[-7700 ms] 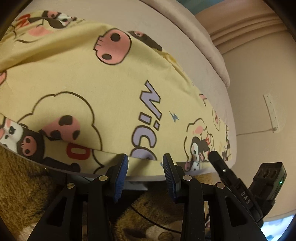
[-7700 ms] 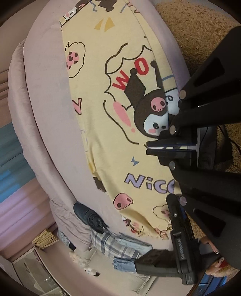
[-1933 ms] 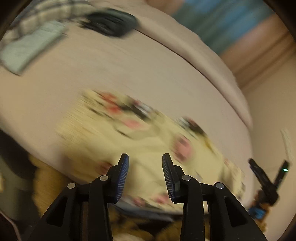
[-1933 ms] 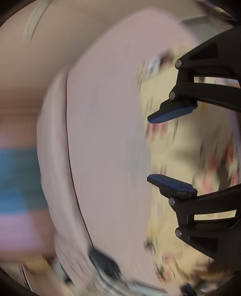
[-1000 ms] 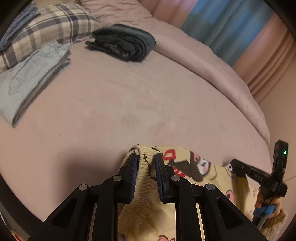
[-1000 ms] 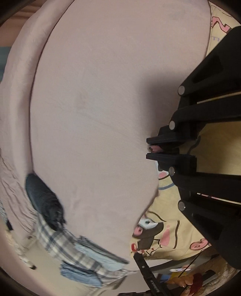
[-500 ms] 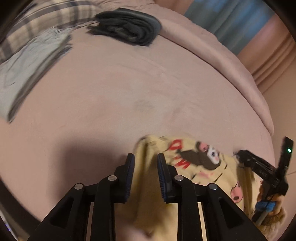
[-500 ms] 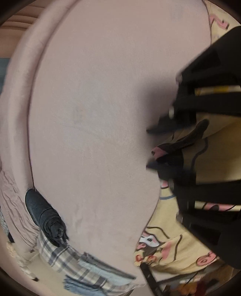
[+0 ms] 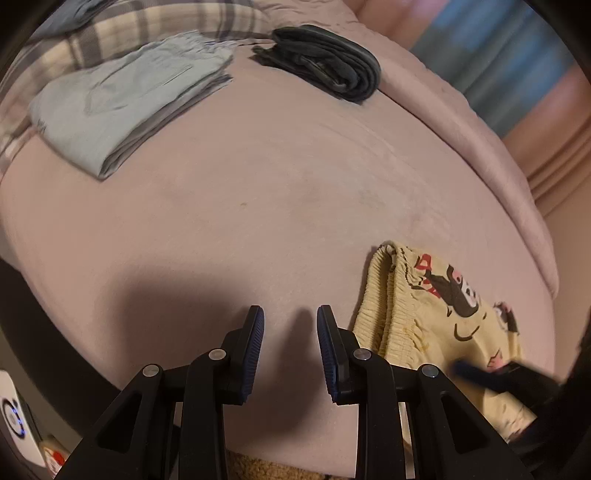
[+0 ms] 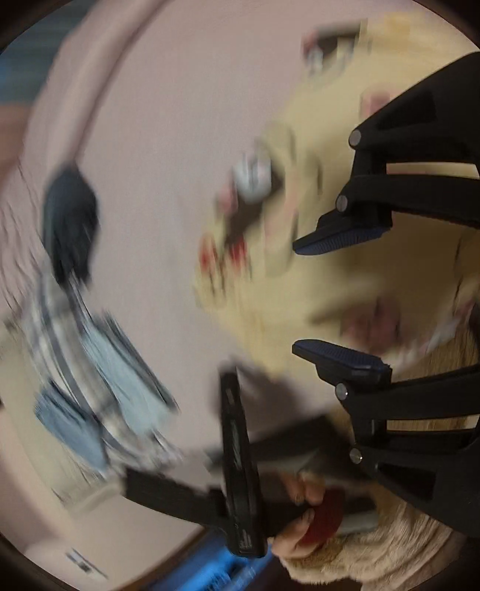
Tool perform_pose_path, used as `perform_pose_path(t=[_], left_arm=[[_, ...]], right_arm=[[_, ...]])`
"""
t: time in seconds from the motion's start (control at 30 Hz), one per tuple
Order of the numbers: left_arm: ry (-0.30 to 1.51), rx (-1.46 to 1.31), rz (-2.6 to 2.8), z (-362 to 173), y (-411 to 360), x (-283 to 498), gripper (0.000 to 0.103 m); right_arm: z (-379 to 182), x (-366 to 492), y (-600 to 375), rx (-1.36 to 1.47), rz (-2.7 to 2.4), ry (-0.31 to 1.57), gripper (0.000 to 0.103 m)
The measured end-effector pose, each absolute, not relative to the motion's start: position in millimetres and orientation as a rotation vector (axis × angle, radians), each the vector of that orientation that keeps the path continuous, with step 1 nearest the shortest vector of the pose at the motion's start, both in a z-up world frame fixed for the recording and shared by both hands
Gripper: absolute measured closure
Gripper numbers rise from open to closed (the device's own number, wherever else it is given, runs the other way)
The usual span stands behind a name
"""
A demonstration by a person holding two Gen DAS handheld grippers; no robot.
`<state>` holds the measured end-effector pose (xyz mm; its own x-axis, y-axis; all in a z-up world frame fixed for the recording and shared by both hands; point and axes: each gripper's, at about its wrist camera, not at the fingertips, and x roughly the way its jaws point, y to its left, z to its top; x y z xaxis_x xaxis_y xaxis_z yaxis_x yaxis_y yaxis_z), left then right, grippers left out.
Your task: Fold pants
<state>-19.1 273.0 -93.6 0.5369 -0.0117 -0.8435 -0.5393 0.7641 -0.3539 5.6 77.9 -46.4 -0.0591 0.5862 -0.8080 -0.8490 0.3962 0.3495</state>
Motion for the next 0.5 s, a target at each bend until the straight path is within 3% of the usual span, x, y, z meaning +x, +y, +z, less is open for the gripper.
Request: perform_pose_path(t=[0.13,0.2,0.3,0.5], left_arm=[[0.951,-0.686,0.342,-93,278,-29,0.076],[0.955,-0.684,0.340,-93,277,-32,0.076],[0.952,-0.678,0.328,-94,277,-35,0.076],[0.949,-0.696,0.335,-98,282,-31,0.076]], right_arm=[[-72,-15,112,-0.365,1.189,1.109,0.056],[-82,-14,121,-0.382,1.127,1.078,0.074],[-75,-5,109,-0.306,1.125,1.081,0.089],[-54,3,104,-0.162,1.162,1.100,0.088]])
